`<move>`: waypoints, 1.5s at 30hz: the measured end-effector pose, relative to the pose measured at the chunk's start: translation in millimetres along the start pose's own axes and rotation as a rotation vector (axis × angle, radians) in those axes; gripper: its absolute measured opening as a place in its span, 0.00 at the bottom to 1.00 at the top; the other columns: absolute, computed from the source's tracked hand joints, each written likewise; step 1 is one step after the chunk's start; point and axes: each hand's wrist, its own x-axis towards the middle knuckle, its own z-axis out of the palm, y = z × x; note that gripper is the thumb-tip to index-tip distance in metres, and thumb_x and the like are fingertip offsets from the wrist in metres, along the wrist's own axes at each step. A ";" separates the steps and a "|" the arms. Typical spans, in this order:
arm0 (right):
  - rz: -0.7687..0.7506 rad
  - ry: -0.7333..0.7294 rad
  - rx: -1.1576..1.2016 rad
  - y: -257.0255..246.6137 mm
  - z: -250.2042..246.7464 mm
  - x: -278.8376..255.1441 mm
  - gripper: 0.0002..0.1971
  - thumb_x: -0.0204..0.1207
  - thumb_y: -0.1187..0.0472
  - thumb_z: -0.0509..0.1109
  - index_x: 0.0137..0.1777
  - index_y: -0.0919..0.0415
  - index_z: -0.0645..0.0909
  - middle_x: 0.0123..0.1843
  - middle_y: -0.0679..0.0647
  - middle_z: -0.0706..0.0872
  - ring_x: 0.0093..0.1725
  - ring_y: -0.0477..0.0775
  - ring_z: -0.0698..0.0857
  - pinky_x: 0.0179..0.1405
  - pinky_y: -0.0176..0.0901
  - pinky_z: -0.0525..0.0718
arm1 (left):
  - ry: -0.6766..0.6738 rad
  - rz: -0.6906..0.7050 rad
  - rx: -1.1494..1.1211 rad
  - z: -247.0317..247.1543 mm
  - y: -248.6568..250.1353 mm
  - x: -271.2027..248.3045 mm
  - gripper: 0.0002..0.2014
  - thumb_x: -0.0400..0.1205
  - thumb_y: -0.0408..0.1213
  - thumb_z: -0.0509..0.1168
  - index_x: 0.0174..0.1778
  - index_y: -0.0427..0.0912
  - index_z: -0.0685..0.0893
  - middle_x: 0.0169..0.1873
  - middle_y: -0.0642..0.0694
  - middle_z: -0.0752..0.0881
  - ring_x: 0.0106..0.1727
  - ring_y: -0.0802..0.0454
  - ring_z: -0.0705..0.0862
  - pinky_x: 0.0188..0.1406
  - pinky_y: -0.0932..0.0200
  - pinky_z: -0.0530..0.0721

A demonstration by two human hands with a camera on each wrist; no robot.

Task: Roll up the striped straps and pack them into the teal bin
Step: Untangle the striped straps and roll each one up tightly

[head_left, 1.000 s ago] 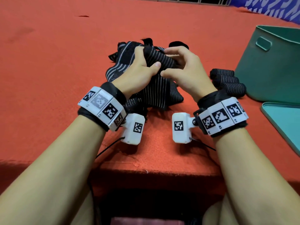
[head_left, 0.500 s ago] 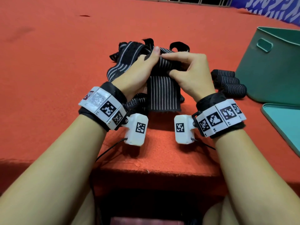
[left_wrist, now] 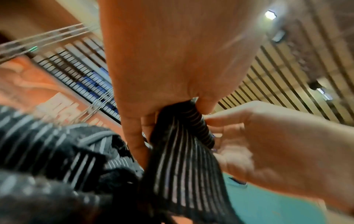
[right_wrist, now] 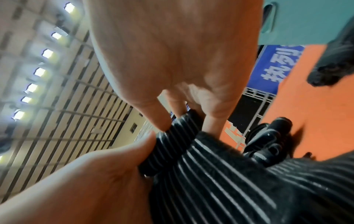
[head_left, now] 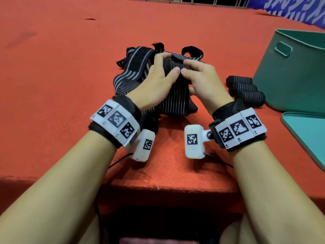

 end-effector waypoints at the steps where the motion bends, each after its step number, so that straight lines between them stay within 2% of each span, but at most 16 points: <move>1: -0.026 -0.021 -0.050 -0.1 1.1 -1.0 0.23 0.74 0.57 0.67 0.70 0.59 0.84 0.63 0.52 0.90 0.64 0.52 0.88 0.69 0.58 0.86 | -0.003 -0.009 0.060 0.4 -0.8 -1.8 0.25 0.90 0.50 0.56 0.81 0.48 0.61 0.74 0.42 0.72 0.73 0.50 0.76 0.75 0.51 0.75; 4: -0.095 -0.038 -0.212 5.9 0.0 -3.2 0.17 0.84 0.61 0.67 0.72 0.58 0.83 0.62 0.48 0.88 0.66 0.51 0.86 0.72 0.59 0.83 | -0.009 -0.047 0.212 -2.8 -1.7 -6.0 0.25 0.91 0.49 0.55 0.83 0.48 0.59 0.77 0.39 0.72 0.73 0.44 0.77 0.77 0.43 0.74; 6: -0.133 0.004 -0.254 9.2 -1.0 -3.9 0.22 0.82 0.56 0.70 0.75 0.62 0.82 0.68 0.52 0.87 0.70 0.53 0.85 0.73 0.60 0.82 | -0.027 -0.054 0.278 -6.5 -1.2 -6.7 0.23 0.92 0.49 0.56 0.80 0.47 0.62 0.69 0.39 0.79 0.65 0.44 0.82 0.66 0.46 0.79; 8: -0.149 0.022 -0.233 10.6 -2.7 -5.1 0.25 0.76 0.52 0.72 0.72 0.60 0.84 0.65 0.52 0.88 0.68 0.54 0.86 0.70 0.61 0.84 | -0.013 -0.039 0.313 -9.1 -1.2 -7.2 0.20 0.91 0.48 0.59 0.77 0.45 0.67 0.60 0.43 0.84 0.58 0.46 0.84 0.56 0.51 0.79; 10: -0.133 0.017 -0.182 11.9 -5.3 -5.5 0.21 0.76 0.54 0.75 0.69 0.56 0.85 0.60 0.49 0.88 0.65 0.54 0.88 0.64 0.63 0.88 | 0.024 0.003 0.272 -11.2 -2.7 -5.1 0.19 0.89 0.46 0.64 0.74 0.44 0.72 0.60 0.44 0.84 0.60 0.46 0.84 0.59 0.51 0.80; 13: -0.092 -0.006 -0.048 12.8 -11.8 -5.7 0.19 0.80 0.67 0.77 0.69 0.59 0.84 0.56 0.52 0.88 0.53 0.46 0.89 0.54 0.57 0.93 | 0.063 -0.065 0.005 -10.4 -2.6 -4.5 0.19 0.86 0.40 0.70 0.72 0.40 0.76 0.60 0.43 0.87 0.61 0.47 0.87 0.63 0.50 0.86; 16: -0.115 -0.021 -0.047 9.6 -16.9 -5.8 0.18 0.77 0.74 0.77 0.65 0.60 0.86 0.47 0.48 0.87 0.37 0.38 0.87 0.46 0.47 0.93 | -0.034 -0.273 -0.437 -9.6 6.9 -9.3 0.13 0.87 0.32 0.68 0.68 0.38 0.82 0.57 0.39 0.91 0.55 0.44 0.93 0.52 0.46 0.92; 19: -0.136 -0.018 -0.051 8.0 -17.5 -5.4 0.21 0.69 0.80 0.79 0.59 0.60 0.88 0.42 0.47 0.87 0.32 0.36 0.85 0.37 0.40 0.90 | -0.126 -0.334 -0.596 -12.2 16.1 -14.5 0.15 0.89 0.46 0.66 0.65 0.41 0.87 0.49 0.45 0.93 0.48 0.48 0.93 0.43 0.52 0.91; 21: -0.144 -0.031 -0.039 7.2 -16.8 -6.7 0.23 0.65 0.83 0.79 0.55 0.61 0.89 0.42 0.47 0.88 0.32 0.35 0.85 0.35 0.36 0.86 | -0.072 -0.350 -0.627 -10.9 17.4 -14.5 0.20 0.88 0.53 0.65 0.64 0.40 0.87 0.47 0.44 0.92 0.47 0.45 0.92 0.44 0.51 0.92; 25: -0.156 -0.065 0.034 3.8 -18.6 -7.9 0.23 0.62 0.83 0.75 0.51 0.59 0.91 0.46 0.46 0.91 0.44 0.42 0.89 0.41 0.39 0.86 | 0.031 -0.286 -0.657 -2.6 11.9 -12.7 0.11 0.89 0.38 0.67 0.62 0.34 0.85 0.50 0.39 0.90 0.51 0.42 0.91 0.47 0.47 0.93; 29: 0.037 -0.079 0.271 -0.2 -23.4 -4.5 0.11 0.80 0.61 0.74 0.62 0.57 0.87 0.55 0.53 0.91 0.53 0.52 0.91 0.47 0.46 0.89 | 0.086 -0.238 -0.725 -1.1 16.1 -9.5 0.11 0.88 0.29 0.65 0.66 0.31 0.79 0.65 0.30 0.85 0.63 0.36 0.89 0.45 0.43 0.93; 32: 0.141 -0.120 0.239 2.1 -26.7 -5.6 0.12 0.87 0.50 0.69 0.60 0.57 0.87 0.48 0.54 0.93 0.47 0.55 0.94 0.42 0.48 0.91 | 0.085 -0.237 -0.702 0.9 17.2 -9.3 0.08 0.89 0.26 0.61 0.63 0.34 0.78 0.60 0.30 0.84 0.58 0.35 0.89 0.49 0.32 0.92; 35: 0.134 -0.144 0.268 5.4 -28.5 -7.0 0.10 0.86 0.54 0.71 0.60 0.58 0.88 0.51 0.55 0.92 0.49 0.57 0.92 0.41 0.48 0.92 | 0.088 -0.262 -0.694 5.8 16.2 -9.4 0.10 0.90 0.30 0.60 0.66 0.35 0.78 0.60 0.33 0.83 0.58 0.38 0.88 0.54 0.31 0.90; 39: 0.108 -0.160 0.363 6.3 -24.9 -4.9 0.10 0.85 0.59 0.72 0.64 0.55 0.87 0.54 0.51 0.89 0.52 0.52 0.87 0.48 0.46 0.89 | 0.044 -0.251 -0.774 8.0 16.6 -9.7 0.16 0.90 0.37 0.60 0.67 0.28 0.80 0.61 0.29 0.83 0.65 0.30 0.85 0.59 0.37 0.88; 42: 0.091 -0.181 0.442 5.1 -20.3 -4.1 0.11 0.84 0.66 0.71 0.64 0.59 0.86 0.52 0.52 0.88 0.51 0.48 0.86 0.48 0.40 0.86 | 0.007 -0.261 -0.842 3.9 14.0 -11.5 0.16 0.88 0.36 0.62 0.67 0.31 0.83 0.58 0.33 0.86 0.62 0.36 0.87 0.61 0.43 0.90; 45: 0.070 -0.177 0.556 3.6 -22.4 -0.7 0.12 0.81 0.72 0.71 0.62 0.64 0.86 0.51 0.54 0.91 0.51 0.50 0.89 0.50 0.42 0.88 | -0.056 -0.306 -0.944 -0.5 12.6 -12.8 0.18 0.91 0.37 0.61 0.73 0.29 0.81 0.68 0.33 0.86 0.69 0.39 0.86 0.68 0.45 0.87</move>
